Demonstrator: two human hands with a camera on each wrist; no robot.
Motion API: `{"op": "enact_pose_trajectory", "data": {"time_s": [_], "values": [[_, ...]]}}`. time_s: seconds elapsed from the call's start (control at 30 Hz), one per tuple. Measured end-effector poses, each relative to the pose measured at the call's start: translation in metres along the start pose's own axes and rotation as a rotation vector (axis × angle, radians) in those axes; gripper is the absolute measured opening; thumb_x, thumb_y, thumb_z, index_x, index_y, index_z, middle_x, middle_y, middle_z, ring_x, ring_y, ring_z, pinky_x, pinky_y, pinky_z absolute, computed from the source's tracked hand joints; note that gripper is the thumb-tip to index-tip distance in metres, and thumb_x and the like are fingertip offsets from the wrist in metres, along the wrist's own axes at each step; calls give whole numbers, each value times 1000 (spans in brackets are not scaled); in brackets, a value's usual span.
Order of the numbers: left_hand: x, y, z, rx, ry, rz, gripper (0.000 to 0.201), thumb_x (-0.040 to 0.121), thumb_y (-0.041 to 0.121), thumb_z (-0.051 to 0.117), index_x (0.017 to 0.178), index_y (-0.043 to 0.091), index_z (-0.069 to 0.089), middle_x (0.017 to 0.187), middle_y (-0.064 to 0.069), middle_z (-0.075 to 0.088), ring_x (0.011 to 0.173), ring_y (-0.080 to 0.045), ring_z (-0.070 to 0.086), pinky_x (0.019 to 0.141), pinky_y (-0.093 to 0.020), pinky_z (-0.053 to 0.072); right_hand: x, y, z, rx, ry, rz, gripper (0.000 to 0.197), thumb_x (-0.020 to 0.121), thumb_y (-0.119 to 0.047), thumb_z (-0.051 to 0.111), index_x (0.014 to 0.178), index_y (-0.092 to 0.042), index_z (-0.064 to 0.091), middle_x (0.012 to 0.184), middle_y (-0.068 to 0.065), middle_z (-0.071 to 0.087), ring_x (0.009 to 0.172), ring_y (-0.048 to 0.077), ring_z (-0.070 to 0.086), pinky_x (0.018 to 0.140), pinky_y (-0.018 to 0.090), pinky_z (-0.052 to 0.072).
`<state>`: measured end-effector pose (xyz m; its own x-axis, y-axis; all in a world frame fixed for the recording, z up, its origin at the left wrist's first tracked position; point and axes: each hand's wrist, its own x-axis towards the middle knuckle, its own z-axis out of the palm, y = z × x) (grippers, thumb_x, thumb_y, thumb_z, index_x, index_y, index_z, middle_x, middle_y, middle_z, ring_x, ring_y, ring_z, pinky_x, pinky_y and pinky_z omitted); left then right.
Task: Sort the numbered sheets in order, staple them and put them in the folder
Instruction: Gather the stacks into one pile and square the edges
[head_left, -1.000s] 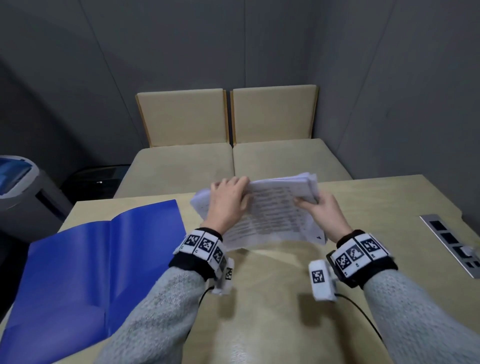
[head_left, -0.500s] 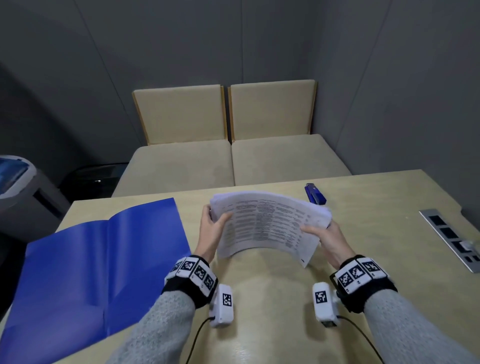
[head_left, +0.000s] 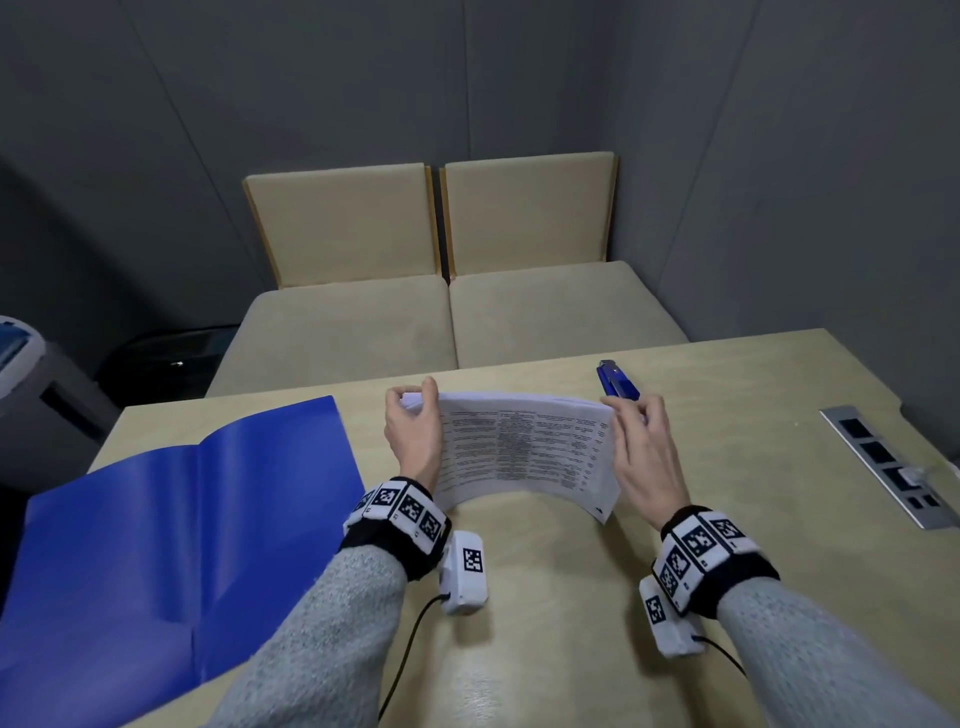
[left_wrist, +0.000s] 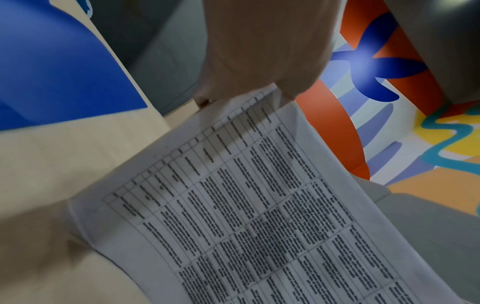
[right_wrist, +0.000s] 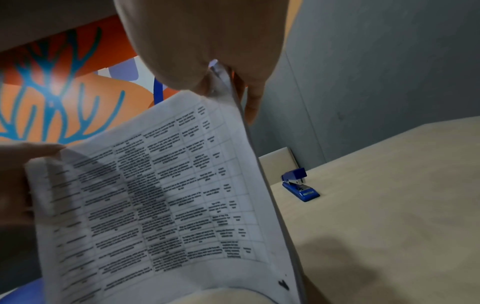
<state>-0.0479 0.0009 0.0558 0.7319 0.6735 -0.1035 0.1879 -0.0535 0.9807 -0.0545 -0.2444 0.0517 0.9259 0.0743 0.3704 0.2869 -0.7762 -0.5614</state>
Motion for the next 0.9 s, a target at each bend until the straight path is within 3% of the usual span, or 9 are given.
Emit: {"op": "enact_pose_trajectory", "data": {"time_s": [0.1,0.2,0.33,0.37,0.43,0.5,0.57,0.73,0.9], "values": [[1,2,-5,107,-15,148,26,94,40,49,88,14,53,88,3,58,94,-24,55,79,-32,38,2,2,0,46,-3,15,22,99,-14,40,109,-4,57,103,5,45,80,16,51,73,26,40],[3,3,-8,766,-4,567,39,99,41,33,90,16,61,99,-4,57,100,-26,51,98,-43,29,7,9,-2,73,-12,-18,16,98,-13,45,101,-8,60,98,4,59,86,17,55,76,26,38],[-21,24,13,1213,-255,842,61,93,59,14,92,22,63,105,-1,56,114,-20,49,112,-55,-10,9,11,-4,92,-66,23,18,99,-16,44,104,-10,60,97,3,53,84,15,50,75,26,36],[-29,29,23,1231,-354,882,60,93,60,16,96,21,62,105,-2,56,112,-20,50,113,-55,-9,9,9,-4,88,-83,38,19,99,-17,42,105,-9,58,98,4,52,84,15,49,75,26,35],[-43,34,45,1243,-554,963,46,95,53,28,106,17,54,107,-5,56,106,-23,53,112,-51,16,8,5,-5,81,-106,53,20,100,-18,39,106,-8,55,101,6,49,83,16,49,74,26,34],[-55,40,62,1235,-686,990,28,94,34,42,113,14,45,106,-8,58,92,-27,58,85,-40,40,6,3,-9,93,-139,72,21,101,-19,37,107,-8,53,102,6,47,83,17,51,73,27,35],[-59,47,72,1261,-687,939,26,90,19,46,115,13,41,102,-7,62,78,-26,56,65,-34,38,5,4,-12,99,-181,91,19,100,-18,35,110,-10,50,104,4,46,86,17,52,73,26,37],[-57,51,72,1259,-655,873,33,89,6,46,121,14,44,108,-9,64,94,-33,61,67,-35,38,3,22,-13,304,-62,311,27,96,-10,47,122,-15,44,107,4,58,101,23,58,80,31,44],[-21,67,31,845,-493,677,30,88,15,52,118,19,52,105,-9,69,93,-33,64,76,-37,51,-3,49,-7,436,-122,672,91,80,-20,74,148,-18,15,141,14,32,129,30,39,108,48,35]]}}
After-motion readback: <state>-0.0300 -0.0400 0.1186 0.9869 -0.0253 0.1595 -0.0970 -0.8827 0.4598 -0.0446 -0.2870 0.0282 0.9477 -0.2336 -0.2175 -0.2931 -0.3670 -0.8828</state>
